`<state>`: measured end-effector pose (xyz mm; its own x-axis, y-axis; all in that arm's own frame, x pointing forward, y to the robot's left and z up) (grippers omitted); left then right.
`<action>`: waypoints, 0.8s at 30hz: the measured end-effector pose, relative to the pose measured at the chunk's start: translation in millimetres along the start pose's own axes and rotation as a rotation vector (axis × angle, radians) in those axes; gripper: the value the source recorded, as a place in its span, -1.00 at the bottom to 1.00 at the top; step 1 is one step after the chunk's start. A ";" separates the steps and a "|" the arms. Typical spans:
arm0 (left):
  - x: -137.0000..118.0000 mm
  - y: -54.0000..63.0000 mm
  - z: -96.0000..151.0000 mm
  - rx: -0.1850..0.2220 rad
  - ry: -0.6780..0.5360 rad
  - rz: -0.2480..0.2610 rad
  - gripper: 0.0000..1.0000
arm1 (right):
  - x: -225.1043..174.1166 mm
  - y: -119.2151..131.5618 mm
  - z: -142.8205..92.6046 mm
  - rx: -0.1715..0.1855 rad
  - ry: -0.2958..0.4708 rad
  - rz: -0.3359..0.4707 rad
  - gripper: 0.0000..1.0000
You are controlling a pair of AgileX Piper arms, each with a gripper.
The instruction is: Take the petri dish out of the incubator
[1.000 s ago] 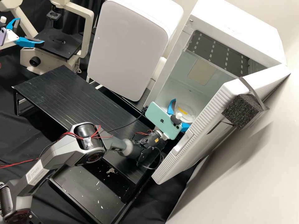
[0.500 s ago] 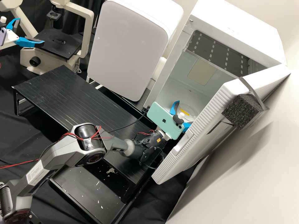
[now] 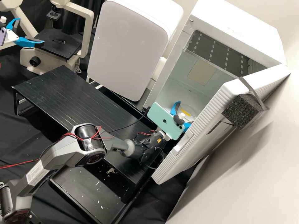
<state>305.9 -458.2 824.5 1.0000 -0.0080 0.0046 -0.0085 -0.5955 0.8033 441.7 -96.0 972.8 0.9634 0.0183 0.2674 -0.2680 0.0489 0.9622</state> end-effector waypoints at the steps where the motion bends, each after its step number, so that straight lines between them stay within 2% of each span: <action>1: 0.0 0.0 0.0 0.000 0.000 0.000 1.00 | -0.1 0.4 0.4 0.000 -0.001 0.001 -1.00; 11: 0.0 0.0 0.0 0.000 0.000 0.000 1.00 | -12.0 5.7 11.3 0.008 -0.039 0.004 -1.00; 16: 0.0 0.0 0.0 0.000 0.000 0.000 1.00 | -26.8 20.0 6.6 0.012 -0.034 0.034 -1.00; 24: 0.0 0.0 0.0 0.000 0.000 0.000 1.00 | -61.2 37.6 -0.8 0.064 -0.008 0.089 -1.00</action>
<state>305.9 -458.2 824.5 1.0000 -0.0080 0.0046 -0.0085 -0.5955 0.8033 372.7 -94.5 992.6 0.9358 0.0114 0.3525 -0.3523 -0.0170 0.9357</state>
